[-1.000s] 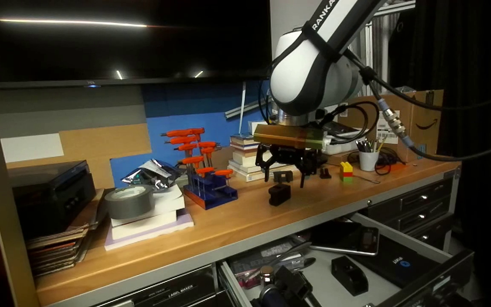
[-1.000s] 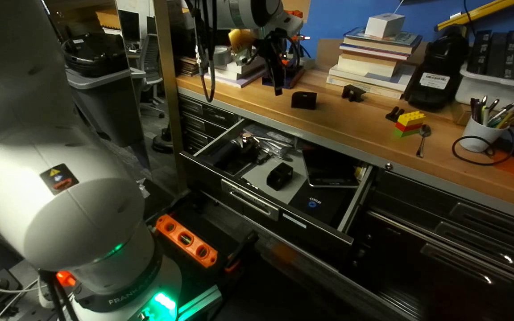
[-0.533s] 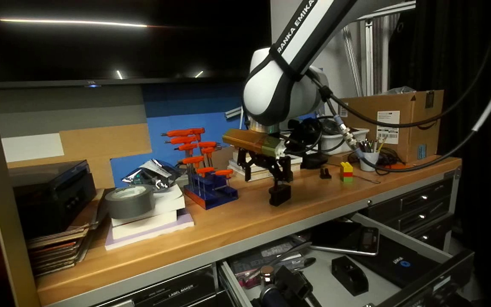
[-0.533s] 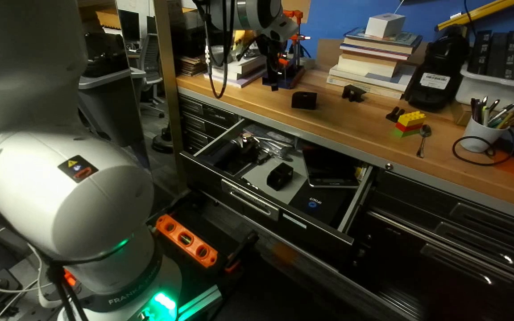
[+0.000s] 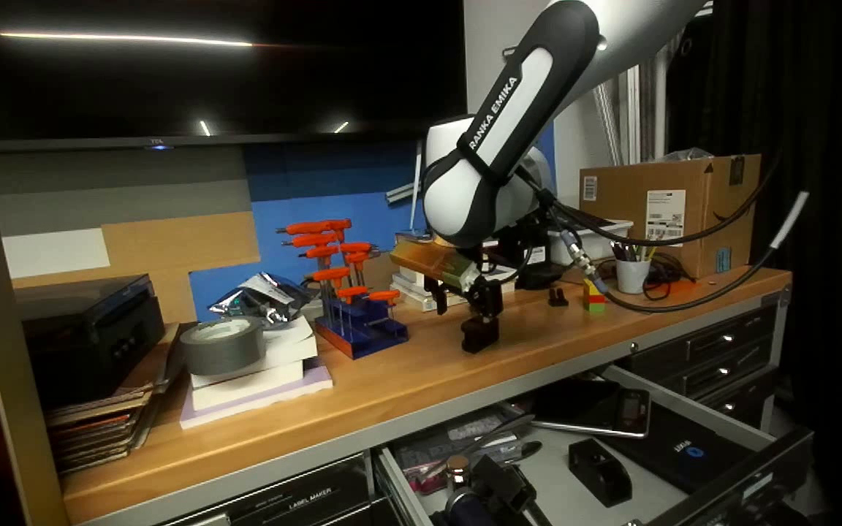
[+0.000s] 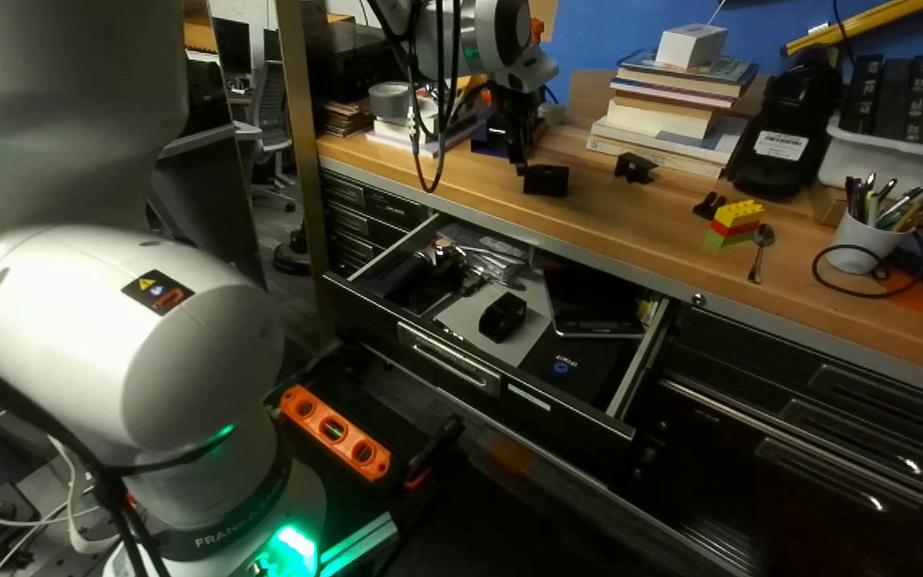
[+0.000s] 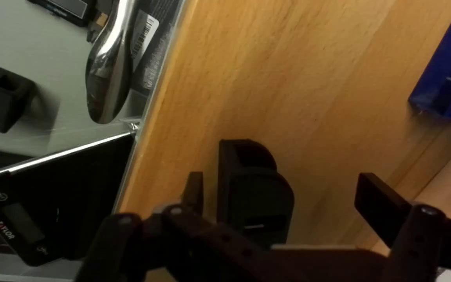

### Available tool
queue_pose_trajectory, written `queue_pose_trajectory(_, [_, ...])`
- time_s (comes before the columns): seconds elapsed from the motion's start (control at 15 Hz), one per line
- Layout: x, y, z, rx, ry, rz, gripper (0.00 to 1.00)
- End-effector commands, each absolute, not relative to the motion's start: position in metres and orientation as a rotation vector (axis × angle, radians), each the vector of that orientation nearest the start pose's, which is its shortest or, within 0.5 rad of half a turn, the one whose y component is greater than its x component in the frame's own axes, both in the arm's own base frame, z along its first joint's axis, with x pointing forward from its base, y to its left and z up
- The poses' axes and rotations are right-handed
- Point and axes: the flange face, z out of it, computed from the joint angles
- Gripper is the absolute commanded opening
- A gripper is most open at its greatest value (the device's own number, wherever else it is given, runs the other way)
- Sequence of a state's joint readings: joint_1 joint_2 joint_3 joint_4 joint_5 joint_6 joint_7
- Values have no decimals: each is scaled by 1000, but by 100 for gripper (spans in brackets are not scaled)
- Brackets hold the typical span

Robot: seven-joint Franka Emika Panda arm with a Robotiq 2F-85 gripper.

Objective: Put the three black objects in the open drawer then close the drawer

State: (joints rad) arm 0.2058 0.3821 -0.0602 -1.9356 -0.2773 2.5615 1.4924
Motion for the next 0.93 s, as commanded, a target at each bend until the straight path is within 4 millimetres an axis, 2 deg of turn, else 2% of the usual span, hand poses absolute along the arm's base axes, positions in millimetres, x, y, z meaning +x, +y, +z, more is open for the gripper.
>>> queue_pose_trajectory(0.0, [652, 91, 307, -2570, 1702, -531, 100])
queue_pose_trajectory(0.53, [663, 66, 282, -2583, 1753, -521, 100])
queue_pose_trajectory(0.6, [664, 65, 281, -2588, 1752, -527, 75])
queue_pose_trajectory(0.67, [664, 63, 279, -2587, 1758, -531, 75])
queue_pose_trajectory(0.87, [666, 61, 277, -2588, 1764, -525, 49])
